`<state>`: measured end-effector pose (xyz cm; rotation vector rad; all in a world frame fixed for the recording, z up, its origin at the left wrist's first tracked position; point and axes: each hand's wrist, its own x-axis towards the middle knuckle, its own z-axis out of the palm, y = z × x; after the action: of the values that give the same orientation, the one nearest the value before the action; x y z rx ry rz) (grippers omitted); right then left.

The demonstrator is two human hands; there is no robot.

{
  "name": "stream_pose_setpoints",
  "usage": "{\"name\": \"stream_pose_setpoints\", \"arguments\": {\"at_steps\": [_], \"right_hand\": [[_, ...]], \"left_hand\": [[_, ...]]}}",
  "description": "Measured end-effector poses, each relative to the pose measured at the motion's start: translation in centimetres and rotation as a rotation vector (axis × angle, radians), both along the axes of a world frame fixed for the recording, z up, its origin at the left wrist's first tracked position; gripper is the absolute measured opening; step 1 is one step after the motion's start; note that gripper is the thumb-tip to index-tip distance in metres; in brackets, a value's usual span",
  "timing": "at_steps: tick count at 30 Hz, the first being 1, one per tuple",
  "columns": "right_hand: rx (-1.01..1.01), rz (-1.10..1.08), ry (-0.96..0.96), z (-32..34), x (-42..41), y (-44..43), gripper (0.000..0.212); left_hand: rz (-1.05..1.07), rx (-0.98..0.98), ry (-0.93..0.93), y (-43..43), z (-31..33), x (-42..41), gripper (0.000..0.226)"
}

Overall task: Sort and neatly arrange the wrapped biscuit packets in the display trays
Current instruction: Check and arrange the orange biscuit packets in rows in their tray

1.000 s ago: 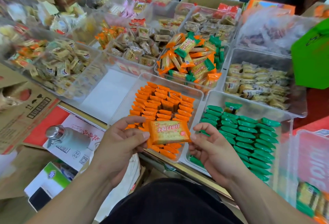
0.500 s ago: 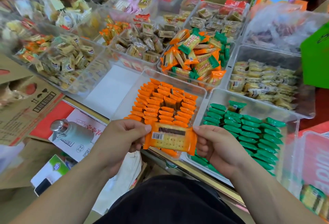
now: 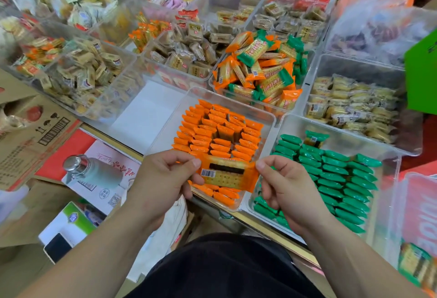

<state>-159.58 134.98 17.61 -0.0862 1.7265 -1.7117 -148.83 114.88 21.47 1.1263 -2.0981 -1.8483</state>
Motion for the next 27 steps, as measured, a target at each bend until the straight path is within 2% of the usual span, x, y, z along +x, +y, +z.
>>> {"name": "stream_pose_setpoints", "arguments": {"at_steps": [2,6,10,12,14,17,21,24,27], "right_hand": [[0.015,-0.008,0.074,0.2,0.1,-0.2,0.017],[0.014,-0.069,0.03,-0.3,-0.1,-0.6,0.023],[0.037,-0.177,0.002,-1.8,-1.1,-1.3,0.01],[0.038,-0.222,-0.012,-2.8,-2.0,-1.6,0.012],[0.059,-0.264,0.007,-3.7,-3.1,-1.8,0.022],[0.114,-0.298,0.048,-4.8,-4.4,-1.7,0.032],[0.227,-0.235,0.166,-6.0,-5.3,-1.5,0.02],[0.248,-0.21,0.196,-6.5,-5.4,-1.2,0.018],[0.264,-0.222,0.2,-7.1,-5.4,-0.8,0.018]], "left_hand": [[-0.033,-0.033,0.02,0.4,-0.6,-0.2,0.008],[-0.06,-0.052,0.064,0.7,-1.6,-0.9,0.013],[-0.163,-0.032,0.03,0.5,-3.2,-2.4,0.014],[-0.228,-0.073,-0.005,-0.5,-4.9,-3.6,0.013],[-0.29,-0.211,-0.065,-1.8,-7.2,-5.3,0.013],[-0.449,-0.563,-0.169,-3.7,-10.5,-8.4,0.026],[-0.689,-0.975,-0.223,-5.3,-14.0,-12.8,0.033],[-0.856,-1.046,-0.39,-5.5,-15.0,-15.3,0.023],[-0.922,-1.118,-0.402,-5.2,-16.0,-16.2,0.023]]}}
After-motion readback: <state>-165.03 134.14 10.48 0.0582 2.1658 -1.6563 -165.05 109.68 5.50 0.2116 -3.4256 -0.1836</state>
